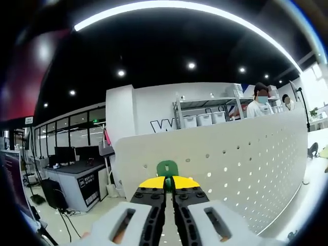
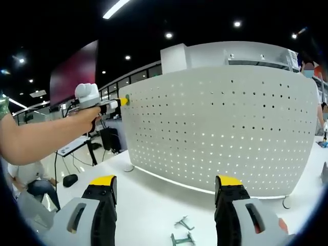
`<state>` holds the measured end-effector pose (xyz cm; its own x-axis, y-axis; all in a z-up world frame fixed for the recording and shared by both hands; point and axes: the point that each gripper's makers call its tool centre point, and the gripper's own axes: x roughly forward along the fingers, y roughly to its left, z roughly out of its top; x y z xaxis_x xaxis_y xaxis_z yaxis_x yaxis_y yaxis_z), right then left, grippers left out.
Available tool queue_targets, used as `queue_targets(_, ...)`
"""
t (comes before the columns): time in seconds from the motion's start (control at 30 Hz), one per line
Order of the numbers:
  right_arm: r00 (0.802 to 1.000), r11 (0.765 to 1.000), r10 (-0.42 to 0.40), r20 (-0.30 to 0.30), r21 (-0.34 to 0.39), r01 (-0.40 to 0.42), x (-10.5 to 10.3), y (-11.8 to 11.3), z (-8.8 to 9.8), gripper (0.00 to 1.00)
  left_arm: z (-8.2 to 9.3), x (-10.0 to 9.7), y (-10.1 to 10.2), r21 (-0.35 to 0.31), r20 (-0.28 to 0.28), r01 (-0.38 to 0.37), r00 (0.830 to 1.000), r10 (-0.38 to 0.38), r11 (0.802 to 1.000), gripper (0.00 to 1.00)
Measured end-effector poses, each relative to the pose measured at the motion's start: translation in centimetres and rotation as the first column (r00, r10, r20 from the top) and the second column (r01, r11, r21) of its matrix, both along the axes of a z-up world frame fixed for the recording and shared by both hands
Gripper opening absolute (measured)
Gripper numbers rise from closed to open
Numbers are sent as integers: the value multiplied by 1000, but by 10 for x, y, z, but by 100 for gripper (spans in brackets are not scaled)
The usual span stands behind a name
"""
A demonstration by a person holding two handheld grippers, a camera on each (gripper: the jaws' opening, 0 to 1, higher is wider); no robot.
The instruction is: Insert the hook assembly into the mounting plate slot until the hook locks in place.
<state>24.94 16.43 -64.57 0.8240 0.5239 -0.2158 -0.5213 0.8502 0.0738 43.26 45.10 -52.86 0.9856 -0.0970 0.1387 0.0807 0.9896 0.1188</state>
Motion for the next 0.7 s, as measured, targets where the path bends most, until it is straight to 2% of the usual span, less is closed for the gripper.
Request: queue_targets(0.7,1000,1000,1,-3,-3,-1,-1,0,0,80,-6,-1,-2,-16,-3,0,1000,0,1000,3)
